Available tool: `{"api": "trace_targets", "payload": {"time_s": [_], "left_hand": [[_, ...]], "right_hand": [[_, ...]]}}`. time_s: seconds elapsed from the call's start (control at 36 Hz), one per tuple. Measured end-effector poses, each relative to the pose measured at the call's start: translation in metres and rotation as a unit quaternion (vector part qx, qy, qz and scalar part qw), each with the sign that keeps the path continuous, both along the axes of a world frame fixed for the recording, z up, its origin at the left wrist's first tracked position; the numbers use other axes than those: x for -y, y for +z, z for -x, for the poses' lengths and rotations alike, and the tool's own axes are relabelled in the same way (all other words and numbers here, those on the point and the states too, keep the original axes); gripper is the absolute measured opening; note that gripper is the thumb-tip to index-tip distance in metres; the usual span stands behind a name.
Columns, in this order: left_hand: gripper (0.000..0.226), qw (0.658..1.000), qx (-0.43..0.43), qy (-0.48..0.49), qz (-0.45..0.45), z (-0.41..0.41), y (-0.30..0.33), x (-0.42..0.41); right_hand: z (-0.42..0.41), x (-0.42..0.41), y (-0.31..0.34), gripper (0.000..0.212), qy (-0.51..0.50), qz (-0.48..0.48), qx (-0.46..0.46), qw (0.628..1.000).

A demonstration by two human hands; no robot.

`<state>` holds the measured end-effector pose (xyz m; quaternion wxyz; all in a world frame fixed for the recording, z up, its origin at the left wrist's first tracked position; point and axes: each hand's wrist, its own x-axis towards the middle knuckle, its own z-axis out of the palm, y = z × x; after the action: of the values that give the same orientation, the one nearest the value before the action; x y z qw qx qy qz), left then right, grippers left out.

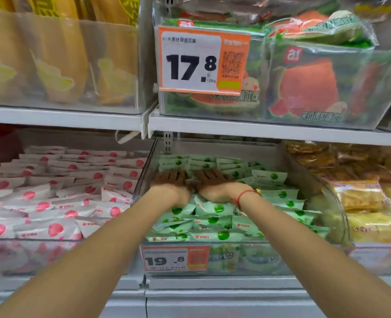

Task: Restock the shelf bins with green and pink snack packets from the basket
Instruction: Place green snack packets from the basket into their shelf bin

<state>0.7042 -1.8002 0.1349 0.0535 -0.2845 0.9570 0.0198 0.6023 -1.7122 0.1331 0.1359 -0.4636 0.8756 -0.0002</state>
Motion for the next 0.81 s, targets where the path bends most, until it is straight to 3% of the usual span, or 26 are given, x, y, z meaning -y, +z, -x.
{"api": "trace_targets", "payload": {"time_s": [0.14,0.22,0.33,0.47,0.53,0.67,0.81], "left_hand": [[0.045,0.994,0.083,-0.016,-0.065,0.005,-0.002,0.001],[0.058,0.997,0.060,0.023,-0.032,0.008,-0.011,0.009],[0.056,0.997,0.048,0.022,-0.056,0.011,-0.008,0.009],[0.050,0.983,0.119,0.004,-0.140,0.014,0.019,0.018],[0.049,0.984,0.105,0.019,-0.139,0.015,0.021,0.019],[0.056,0.997,0.000,0.041,-0.059,0.015,-0.003,0.015],[0.060,0.996,-0.003,0.065,-0.064,0.017,-0.003,0.012]], "right_hand": [[0.002,-0.001,0.003,0.053,0.035,-0.049,0.028,0.998],[0.005,0.003,-0.005,0.057,0.007,-0.007,0.001,1.000],[0.004,0.006,-0.009,0.057,-0.004,0.015,-0.022,1.000],[-0.001,-0.012,0.029,0.048,0.064,0.010,0.122,0.990],[0.003,-0.026,0.038,0.047,0.077,0.030,0.164,0.983],[0.037,-0.050,0.032,0.050,-0.010,0.070,-0.054,0.996],[0.059,-0.052,0.015,0.066,-0.065,0.056,-0.015,0.996]]}}
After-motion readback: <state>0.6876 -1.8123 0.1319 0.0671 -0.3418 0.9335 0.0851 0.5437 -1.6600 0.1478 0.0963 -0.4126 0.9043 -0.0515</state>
